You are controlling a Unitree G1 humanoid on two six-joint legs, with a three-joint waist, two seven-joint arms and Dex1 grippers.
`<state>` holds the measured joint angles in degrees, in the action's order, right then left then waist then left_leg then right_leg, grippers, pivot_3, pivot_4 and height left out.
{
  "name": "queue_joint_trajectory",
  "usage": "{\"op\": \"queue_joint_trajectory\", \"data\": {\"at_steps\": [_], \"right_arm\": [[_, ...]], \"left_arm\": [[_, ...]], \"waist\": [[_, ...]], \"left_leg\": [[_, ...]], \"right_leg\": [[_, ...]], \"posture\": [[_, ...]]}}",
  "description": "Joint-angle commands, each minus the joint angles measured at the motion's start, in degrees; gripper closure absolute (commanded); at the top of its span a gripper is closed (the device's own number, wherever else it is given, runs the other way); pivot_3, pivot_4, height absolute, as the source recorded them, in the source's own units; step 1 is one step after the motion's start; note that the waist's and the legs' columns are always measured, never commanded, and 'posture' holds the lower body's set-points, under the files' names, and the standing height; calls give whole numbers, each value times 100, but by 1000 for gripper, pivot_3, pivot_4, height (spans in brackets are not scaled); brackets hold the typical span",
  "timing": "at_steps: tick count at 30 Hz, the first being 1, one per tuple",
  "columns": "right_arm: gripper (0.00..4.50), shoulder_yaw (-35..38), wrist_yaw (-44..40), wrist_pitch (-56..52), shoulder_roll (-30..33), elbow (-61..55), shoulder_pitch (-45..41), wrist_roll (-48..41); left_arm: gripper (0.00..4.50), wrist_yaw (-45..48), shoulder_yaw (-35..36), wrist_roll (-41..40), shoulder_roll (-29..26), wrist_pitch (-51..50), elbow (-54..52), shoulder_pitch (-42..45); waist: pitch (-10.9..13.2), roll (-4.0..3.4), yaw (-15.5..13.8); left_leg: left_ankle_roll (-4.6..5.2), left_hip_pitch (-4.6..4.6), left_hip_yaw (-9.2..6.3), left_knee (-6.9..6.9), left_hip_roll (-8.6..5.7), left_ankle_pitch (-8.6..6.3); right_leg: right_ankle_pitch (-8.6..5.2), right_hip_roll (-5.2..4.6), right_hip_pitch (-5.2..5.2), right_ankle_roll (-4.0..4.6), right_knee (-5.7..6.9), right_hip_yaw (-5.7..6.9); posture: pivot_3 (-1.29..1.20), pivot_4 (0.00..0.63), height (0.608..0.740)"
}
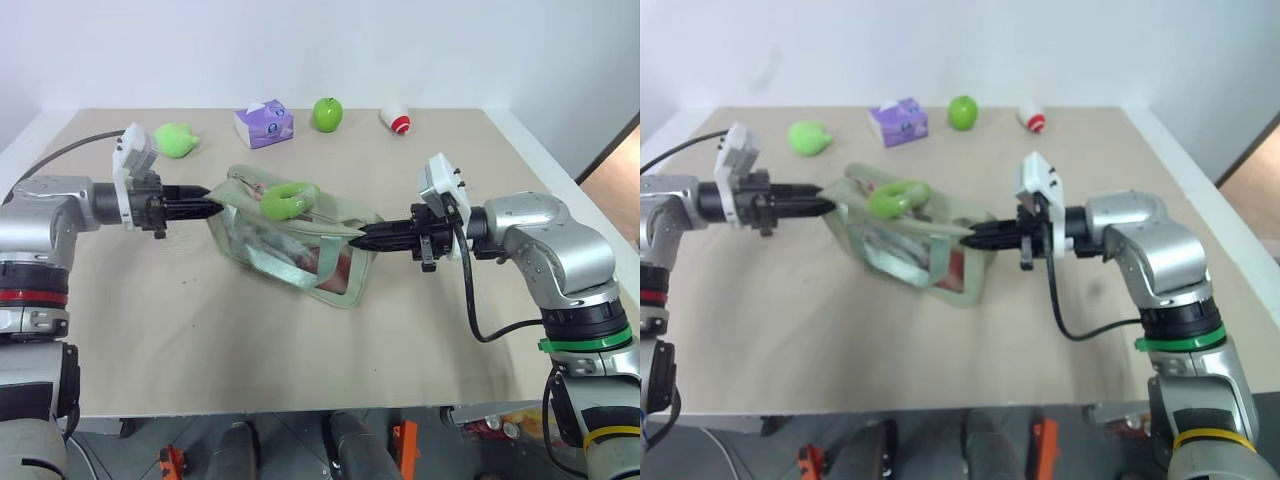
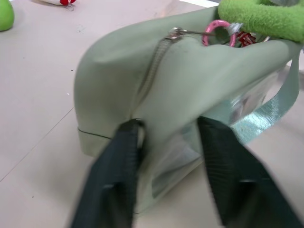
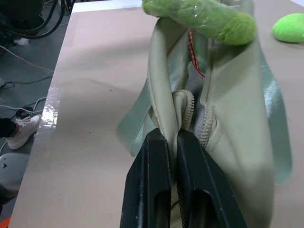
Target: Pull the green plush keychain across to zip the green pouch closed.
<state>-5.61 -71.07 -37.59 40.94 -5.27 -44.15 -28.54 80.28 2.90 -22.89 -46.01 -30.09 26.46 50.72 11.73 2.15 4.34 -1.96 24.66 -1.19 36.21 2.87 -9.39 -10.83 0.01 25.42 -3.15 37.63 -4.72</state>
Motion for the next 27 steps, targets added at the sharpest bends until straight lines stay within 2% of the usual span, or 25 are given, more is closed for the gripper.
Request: {"op": "queue_joint_trajectory", "data": {"at_steps": [1,2,7,14,16,18,20,21,23,27], "right_arm": [[4500,170,-3,102,-21,-94,-110,-120],[4500,162,-5,103,-31,-84,-127,-119],[4500,132,-38,141,-47,-21,-170,-96],[4500,249,-76,135,-59,143,-177,-188],[3763,355,-173,44,-16,120,-140,-356],[3207,411,-275,14,51,54,-85,-449],[2573,489,-116,-17,51,118,-124,-425],[2079,532,-99,-18,81,139,-142,-441],[1479,656,-118,43,189,163,-187,-477],[1479,1205,-198,40,314,319,-474,-893]], "left_arm": [[4292,16,234,-174,-111,-17,-229,41],[4462,9,260,-186,-137,-35,-256,20],[4462,-124,466,-332,-236,-207,-652,-240],[4462,-654,861,-751,-177,-639,-1892,-1088],[4500,-844,942,-877,-107,-744,-2230,-1320],[4500,-982,966,-967,-65,-794,-2436,-1474],[4500,-1107,961,-1032,1,-835,-2586,-1591],[4500,-1163,948,-1056,30,-844,-2642,-1633],[4500,-1247,919,-1091,80,-841,-2697,-1677],[4500,-1365,882,-1171,147,-883,-2783,-1713]], "waist": [[0,0,0],[0,0,1],[0,0,6],[0,0,6],[0,0,0],[0,0,-2],[0,0,-9],[0,0,-10],[0,0,-18],[0,0,-22]], "left_leg": [[0,0,0,0,0,0],[0,0,0,0,0,0],[0,0,1,0,1,0],[0,0,0,-2,1,0],[0,0,2,-2,1,0],[0,-1,2,-2,1,0],[0,-1,0,-1,1,0],[0,-1,1,0,0,0],[0,-1,0,1,-1,0],[0,0,2,2,-6,0]], "right_leg": [[0,0,0,0,0,0],[0,0,0,0,0,0],[0,0,1,0,0,-1],[-1,0,1,1,0,0],[-1,-2,1,1,0,-1],[-1,-3,1,1,0,-1],[-1,-3,-2,1,-1,2],[0,-4,-2,0,-1,1],[0,-5,-2,-1,-1,1],[1,-11,-4,-2,-3,1]], "posture": [[0,150,740],[0,150,740],[0,150,740],[0,150,740],[0,150,740],[0,150,740],[0,150,740],[0,150,740],[0,150,740],[0,150,740]]}}
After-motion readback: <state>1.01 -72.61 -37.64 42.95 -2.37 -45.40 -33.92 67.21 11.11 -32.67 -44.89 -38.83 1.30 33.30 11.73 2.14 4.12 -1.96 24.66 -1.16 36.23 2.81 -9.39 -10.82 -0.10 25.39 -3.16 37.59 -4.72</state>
